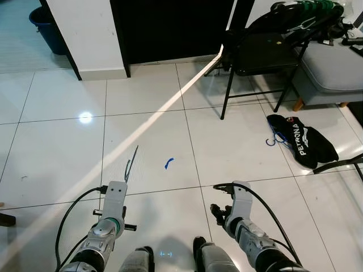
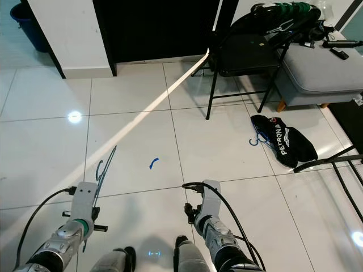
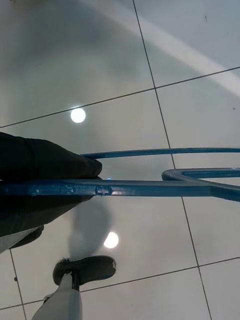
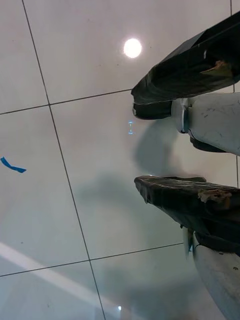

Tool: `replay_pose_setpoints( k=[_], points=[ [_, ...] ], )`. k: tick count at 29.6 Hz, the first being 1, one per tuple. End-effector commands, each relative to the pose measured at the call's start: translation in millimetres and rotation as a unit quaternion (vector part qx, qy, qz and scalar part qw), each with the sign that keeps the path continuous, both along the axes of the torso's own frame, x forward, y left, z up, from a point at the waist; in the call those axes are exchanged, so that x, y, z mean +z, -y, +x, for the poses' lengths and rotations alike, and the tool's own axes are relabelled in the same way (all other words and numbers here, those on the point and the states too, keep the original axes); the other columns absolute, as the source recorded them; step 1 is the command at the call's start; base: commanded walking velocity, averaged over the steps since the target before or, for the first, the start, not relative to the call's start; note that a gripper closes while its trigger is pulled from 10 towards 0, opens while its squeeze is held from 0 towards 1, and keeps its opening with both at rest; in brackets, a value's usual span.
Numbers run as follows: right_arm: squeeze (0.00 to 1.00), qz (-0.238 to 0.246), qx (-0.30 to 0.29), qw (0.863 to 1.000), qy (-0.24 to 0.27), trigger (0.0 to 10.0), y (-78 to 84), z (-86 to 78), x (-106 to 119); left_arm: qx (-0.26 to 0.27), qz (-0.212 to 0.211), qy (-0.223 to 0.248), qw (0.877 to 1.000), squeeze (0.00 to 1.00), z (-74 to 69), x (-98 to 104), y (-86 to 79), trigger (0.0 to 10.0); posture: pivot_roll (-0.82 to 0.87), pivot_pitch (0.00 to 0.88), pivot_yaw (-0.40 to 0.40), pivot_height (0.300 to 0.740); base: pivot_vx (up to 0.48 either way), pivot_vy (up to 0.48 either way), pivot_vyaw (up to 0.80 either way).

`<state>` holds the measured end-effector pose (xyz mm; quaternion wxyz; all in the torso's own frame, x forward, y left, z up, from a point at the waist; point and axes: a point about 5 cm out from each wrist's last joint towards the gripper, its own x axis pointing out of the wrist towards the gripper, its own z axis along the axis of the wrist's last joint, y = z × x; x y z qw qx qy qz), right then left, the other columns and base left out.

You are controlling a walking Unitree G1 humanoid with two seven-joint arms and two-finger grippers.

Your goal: Hang hanger

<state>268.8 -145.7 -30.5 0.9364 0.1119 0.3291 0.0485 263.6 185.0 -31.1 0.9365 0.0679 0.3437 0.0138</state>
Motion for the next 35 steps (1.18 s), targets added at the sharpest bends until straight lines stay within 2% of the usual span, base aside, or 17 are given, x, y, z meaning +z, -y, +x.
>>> replay_pose_setpoints(
  k=[1, 11, 18, 35],
  points=[
    [0.0, 0.003, 0.0, 1.0, -0.019, 10.0, -0.5, -9.4, -7.7, 0.004, -0.001, -0.019, 1.0, 0.0, -11.1, -8.6, -0.6, 10.0, 0.02, 0.167, 0.039, 0.74, 0.0, 0.0, 0.0],
    [0.0, -0.002, -0.008, 1.0, 0.0, 10.0, 2.9, -1.9, -1.2, -0.007, 0.006, -0.009, 1.0, 0.0, -3.1, -2.5, 2.2, 10.0, 0.03, 0.185, 0.024, 0.74, 0.0, 0.0, 0.0],
    [0.0, -0.013, 0.011, 1.0, 0.018, 10.0, 0.9, 5.1, 5.2, -0.019, 0.017, -0.005, 1.0, 0.0, 2.2, 1.9, 3.5, 10.0, 0.04, 0.174, 0.025, 0.74, 0.0, 0.0, 0.0],
    [0.0, -0.021, 0.006, 0.999, 0.046, 10.0, 8.2, 11.1, 13.1, -0.014, 0.002, 0.019, 1.0, 0.0, 7.3, 9.9, 4.0, 10.0, 0.01, 0.154, 0.018, 0.74, 0.0, 0.0, 0.0]
  ],
)
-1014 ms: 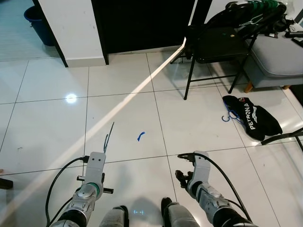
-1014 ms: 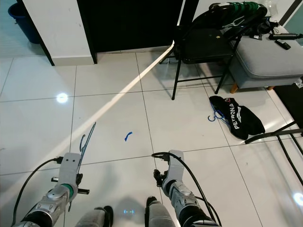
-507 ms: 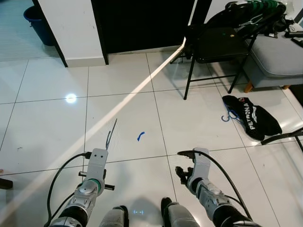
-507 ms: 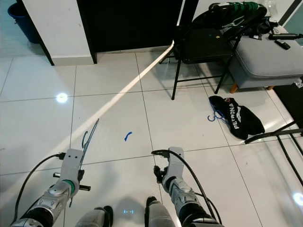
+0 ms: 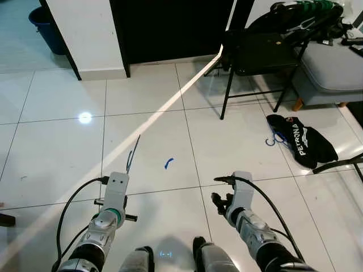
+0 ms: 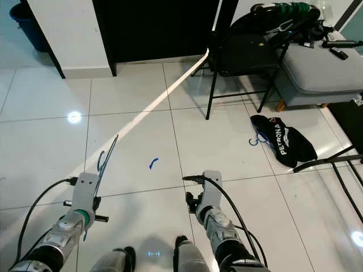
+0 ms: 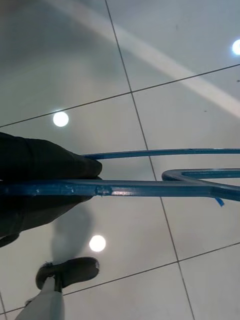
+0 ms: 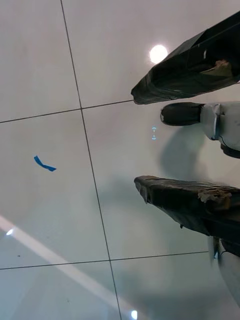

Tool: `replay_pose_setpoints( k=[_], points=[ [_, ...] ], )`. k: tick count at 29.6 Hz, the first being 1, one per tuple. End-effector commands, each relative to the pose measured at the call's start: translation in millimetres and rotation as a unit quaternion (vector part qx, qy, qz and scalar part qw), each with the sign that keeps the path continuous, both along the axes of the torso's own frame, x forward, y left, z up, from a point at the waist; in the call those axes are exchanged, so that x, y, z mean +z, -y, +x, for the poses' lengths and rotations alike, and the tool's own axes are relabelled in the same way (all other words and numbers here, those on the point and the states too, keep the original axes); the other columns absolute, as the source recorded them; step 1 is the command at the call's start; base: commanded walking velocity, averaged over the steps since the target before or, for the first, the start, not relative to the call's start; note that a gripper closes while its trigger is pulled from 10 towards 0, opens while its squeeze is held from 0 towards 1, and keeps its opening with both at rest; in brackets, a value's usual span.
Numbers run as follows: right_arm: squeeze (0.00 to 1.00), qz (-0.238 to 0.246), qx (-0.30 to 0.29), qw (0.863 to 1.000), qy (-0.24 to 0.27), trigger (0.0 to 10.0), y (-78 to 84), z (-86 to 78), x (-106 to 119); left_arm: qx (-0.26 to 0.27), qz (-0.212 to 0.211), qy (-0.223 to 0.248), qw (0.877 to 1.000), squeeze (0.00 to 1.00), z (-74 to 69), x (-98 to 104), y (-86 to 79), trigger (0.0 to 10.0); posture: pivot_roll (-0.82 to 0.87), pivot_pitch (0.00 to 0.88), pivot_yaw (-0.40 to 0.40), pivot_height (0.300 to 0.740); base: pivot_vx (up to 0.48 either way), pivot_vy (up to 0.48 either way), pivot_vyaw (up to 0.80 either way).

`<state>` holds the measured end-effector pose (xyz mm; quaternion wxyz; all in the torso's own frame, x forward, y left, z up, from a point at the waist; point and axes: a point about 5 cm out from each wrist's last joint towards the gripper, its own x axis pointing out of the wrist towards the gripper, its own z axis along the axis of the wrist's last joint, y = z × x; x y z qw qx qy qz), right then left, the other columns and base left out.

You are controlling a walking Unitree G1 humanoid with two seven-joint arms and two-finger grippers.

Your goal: Hang hanger

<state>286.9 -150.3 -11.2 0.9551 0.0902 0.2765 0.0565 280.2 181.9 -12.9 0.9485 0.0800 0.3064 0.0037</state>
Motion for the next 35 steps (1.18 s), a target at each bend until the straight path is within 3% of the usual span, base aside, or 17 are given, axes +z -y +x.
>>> replay_pose_setpoints(
  k=[1, 17, 35],
  points=[
    [0.0, -0.003, -0.002, 1.0, -0.011, 10.0, 3.6, -7.0, -6.1, 0.002, -0.005, -0.019, 1.0, 0.0, -9.3, -8.3, 0.9, 10.0, 0.01, 0.154, 0.018, 0.74, 0.0, 0.0, 0.0],
    [0.0, -0.009, -0.004, 1.0, 0.005, 10.0, 8.2, -1.1, 1.3, 0.002, -0.004, 0.007, 1.0, 0.0, -4.4, 1.9, 0.1, 10.0, 0.02, 0.174, 0.005, 0.74, 0.0, 0.0, 0.0],
    [0.0, 0.005, 0.003, 1.0, 0.001, 10.0, -0.4, 1.7, 3.9, 0.004, -0.006, 0.001, 1.0, 0.0, -3.5, 6.0, -7.2, 10.0, 0.03, 0.179, 0.032, 0.74, 0.0, 0.0, 0.0]
  ],
)
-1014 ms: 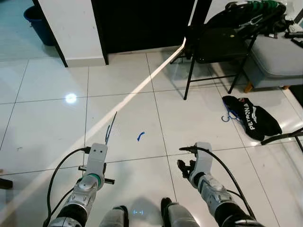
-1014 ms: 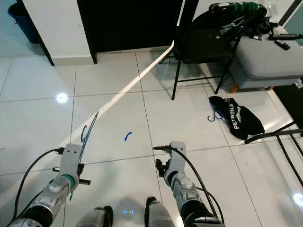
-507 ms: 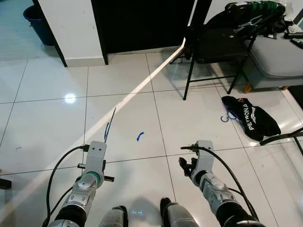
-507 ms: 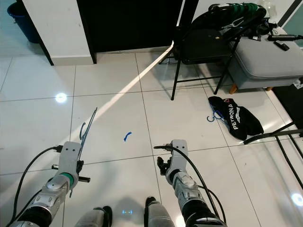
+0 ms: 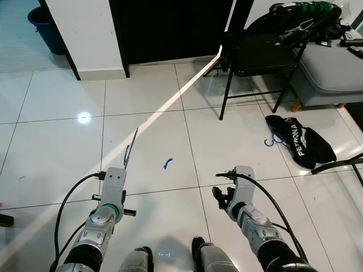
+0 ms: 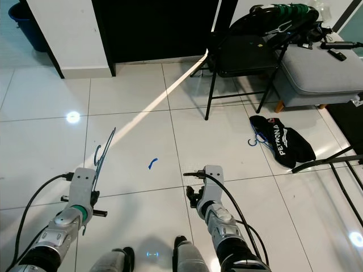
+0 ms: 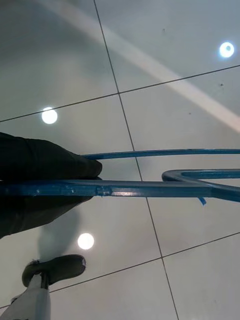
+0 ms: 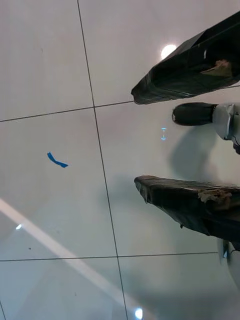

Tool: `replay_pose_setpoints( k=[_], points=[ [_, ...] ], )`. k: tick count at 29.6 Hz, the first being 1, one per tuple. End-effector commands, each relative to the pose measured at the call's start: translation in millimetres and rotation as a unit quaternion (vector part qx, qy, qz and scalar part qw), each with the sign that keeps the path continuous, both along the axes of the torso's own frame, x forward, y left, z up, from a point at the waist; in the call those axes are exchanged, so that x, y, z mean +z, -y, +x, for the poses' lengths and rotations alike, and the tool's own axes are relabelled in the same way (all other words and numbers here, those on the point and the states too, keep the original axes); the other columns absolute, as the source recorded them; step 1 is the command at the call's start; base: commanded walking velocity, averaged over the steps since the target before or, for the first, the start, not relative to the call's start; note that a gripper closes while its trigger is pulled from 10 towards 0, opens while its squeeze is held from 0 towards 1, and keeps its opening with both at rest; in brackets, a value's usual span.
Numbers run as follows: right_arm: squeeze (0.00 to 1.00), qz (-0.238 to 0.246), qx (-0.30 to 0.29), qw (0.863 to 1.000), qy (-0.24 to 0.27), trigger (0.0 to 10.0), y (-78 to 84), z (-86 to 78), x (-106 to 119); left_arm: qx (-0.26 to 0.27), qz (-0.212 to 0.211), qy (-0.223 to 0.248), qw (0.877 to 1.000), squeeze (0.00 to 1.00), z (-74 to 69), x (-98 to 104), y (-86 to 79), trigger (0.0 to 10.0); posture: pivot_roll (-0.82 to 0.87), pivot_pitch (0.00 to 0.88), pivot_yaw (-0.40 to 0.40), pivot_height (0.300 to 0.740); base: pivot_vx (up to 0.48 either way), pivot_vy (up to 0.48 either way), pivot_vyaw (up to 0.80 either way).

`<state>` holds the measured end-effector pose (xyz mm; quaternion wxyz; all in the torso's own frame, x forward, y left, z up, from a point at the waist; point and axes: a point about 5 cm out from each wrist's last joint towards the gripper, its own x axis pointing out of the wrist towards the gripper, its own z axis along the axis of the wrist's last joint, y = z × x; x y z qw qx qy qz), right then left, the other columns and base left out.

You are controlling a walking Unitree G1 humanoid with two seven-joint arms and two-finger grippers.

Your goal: Hang hanger

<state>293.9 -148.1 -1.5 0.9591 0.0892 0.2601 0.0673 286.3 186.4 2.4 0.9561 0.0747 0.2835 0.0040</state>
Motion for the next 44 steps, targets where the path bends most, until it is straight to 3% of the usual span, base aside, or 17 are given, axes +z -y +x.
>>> replay_pose_setpoints(
  k=[1, 44],
  points=[
    [0.0, 0.003, -0.006, 1.0, -0.017, 10.0, 1.8, -5.4, -5.9, 0.004, -0.001, -0.023, 1.0, 0.0, -9.6, -9.3, -2.7, 10.0, 0.03, 0.179, 0.032, 0.74, 0.0, 0.0, 0.0],
    [0.0, -0.016, 0.016, 0.999, -0.03, 10.0, -5.5, 0.2, -3.5, -0.008, -0.001, -0.021, 1.0, 0.0, -1.4, -3.3, -4.0, 10.0, 0.03, 0.158, 0.019, 0.74, 0.0, 0.0, 0.0]
  ],
)
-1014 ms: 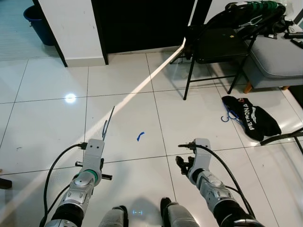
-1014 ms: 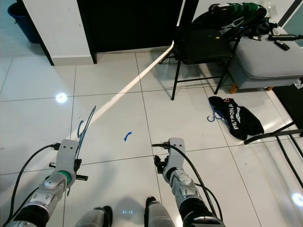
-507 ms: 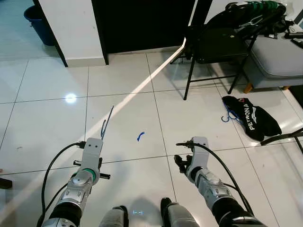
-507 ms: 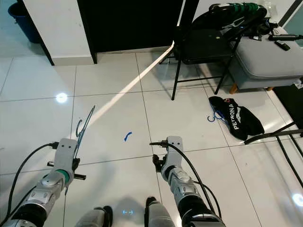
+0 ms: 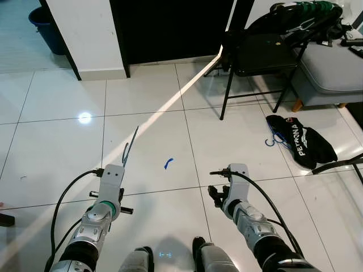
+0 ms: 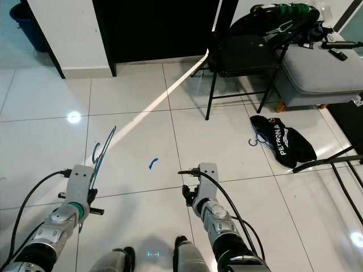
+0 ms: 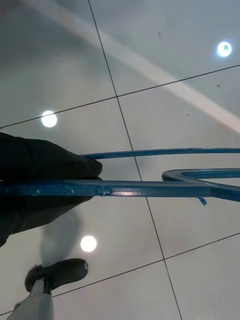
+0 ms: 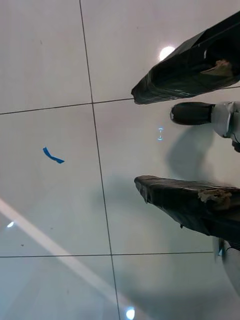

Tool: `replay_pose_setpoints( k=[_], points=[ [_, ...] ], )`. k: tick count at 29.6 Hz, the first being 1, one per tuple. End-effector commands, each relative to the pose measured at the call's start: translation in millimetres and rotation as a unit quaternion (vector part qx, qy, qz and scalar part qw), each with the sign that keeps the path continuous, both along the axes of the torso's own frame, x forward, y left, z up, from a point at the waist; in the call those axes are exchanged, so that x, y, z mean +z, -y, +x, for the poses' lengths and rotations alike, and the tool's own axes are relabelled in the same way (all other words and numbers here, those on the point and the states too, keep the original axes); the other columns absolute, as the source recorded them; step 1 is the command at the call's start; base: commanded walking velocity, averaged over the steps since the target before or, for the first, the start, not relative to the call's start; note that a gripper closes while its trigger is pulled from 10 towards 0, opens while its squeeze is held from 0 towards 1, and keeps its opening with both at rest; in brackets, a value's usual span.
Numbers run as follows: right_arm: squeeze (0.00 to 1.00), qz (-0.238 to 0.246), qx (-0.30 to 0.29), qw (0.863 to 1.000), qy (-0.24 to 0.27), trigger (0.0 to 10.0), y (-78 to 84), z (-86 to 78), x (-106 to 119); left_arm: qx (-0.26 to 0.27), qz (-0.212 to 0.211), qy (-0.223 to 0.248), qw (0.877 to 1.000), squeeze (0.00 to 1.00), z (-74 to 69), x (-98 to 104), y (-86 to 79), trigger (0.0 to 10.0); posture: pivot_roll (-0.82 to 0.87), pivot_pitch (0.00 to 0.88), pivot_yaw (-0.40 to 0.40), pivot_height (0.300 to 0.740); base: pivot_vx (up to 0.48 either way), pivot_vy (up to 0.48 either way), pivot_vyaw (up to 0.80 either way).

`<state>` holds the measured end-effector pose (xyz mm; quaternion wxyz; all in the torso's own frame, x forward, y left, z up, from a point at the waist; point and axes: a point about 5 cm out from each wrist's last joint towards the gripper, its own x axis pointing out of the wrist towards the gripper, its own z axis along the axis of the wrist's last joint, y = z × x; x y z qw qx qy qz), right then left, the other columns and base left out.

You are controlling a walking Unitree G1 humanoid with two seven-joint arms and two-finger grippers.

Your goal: Hang hanger

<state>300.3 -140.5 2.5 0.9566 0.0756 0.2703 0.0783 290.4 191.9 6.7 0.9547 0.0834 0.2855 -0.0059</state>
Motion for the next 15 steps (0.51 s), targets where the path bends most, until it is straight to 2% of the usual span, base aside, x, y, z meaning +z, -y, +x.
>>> replay_pose_setpoints(
  k=[1, 15],
  points=[
    [0.0, -0.008, 0.003, 1.0, -0.021, 10.0, 1.8, -5.4, -6.8, 0.004, -0.007, -0.018, 1.0, 0.0, -4.9, -7.1, 1.5, 10.0, 0.02, 0.163, 0.018, 0.74, 0.0, 0.0, 0.0],
    [0.0, -0.013, 0.003, 1.0, -0.014, 10.0, 2.2, -1.5, -3.2, 0.004, -0.005, -0.015, 1.0, 0.0, -1.1, -4.1, 0.6, 10.0, 0.02, 0.184, 0.014, 0.74, 0.0, 0.0, 0.0]
  ],
)
